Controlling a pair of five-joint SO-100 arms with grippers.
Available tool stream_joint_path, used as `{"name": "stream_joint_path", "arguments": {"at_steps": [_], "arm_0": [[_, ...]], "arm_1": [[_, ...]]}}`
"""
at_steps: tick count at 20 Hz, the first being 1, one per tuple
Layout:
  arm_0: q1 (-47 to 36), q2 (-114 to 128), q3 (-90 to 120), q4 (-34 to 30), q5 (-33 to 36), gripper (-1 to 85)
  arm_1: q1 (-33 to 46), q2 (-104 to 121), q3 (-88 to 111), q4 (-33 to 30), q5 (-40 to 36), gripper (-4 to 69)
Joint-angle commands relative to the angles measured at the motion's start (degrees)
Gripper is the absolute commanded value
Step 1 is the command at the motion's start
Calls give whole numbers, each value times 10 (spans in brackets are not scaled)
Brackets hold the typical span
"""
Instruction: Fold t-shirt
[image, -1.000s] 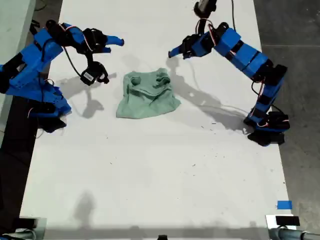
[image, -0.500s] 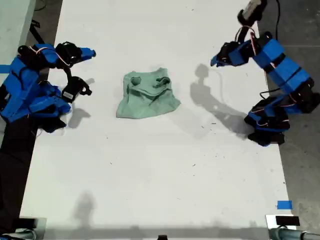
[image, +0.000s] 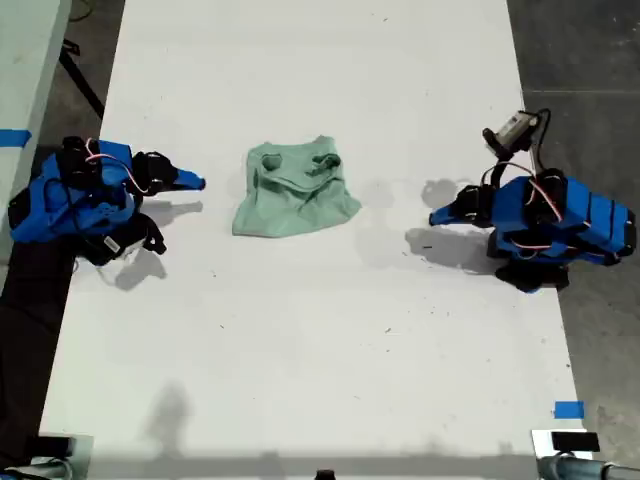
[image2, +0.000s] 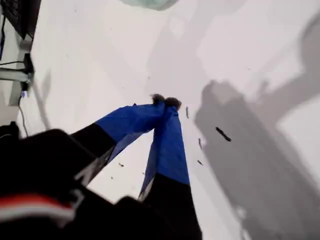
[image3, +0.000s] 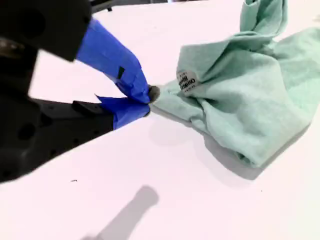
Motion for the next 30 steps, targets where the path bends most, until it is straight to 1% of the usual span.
{"name": "stream_joint_path", "arguments": {"at_steps": [1, 2, 5, 7, 10, 15, 18, 19, 23, 27, 30], "arm_0": [[30, 0, 55, -36, -11, 0], [33, 0, 70, -38, -18, 0], [33, 0, 76, -29, -13, 0], [31, 0, 76, -15, -17, 0], [39, 0, 76, -16, -21, 0], [35, 0, 77, -16, -18, 0], [34, 0, 78, -16, -17, 0], [37, 0, 78, -16, -16, 0], [39, 0, 78, -15, -16, 0], [35, 0, 78, -15, -16, 0], [31, 0, 78, -15, -14, 0]], "arm_1": [[-42, -151, -47, -176, -30, -11], [-49, -261, -99, -224, -46, -11], [-73, -516, -260, -324, -89, -11], [-86, -640, -349, -355, -105, -11], [-101, -790, -468, -374, -124, -11], [-93, -1001, -660, -366, -174, -11], [-74, -1118, -790, -342, -200, -11], [-67, -1150, -832, -322, -209, -11], [-33, -1223, -936, -274, -257, -11], [30, -1281, -1035, -231, -328, -11], [102, -1364, -1185, -192, -400, -11]]}}
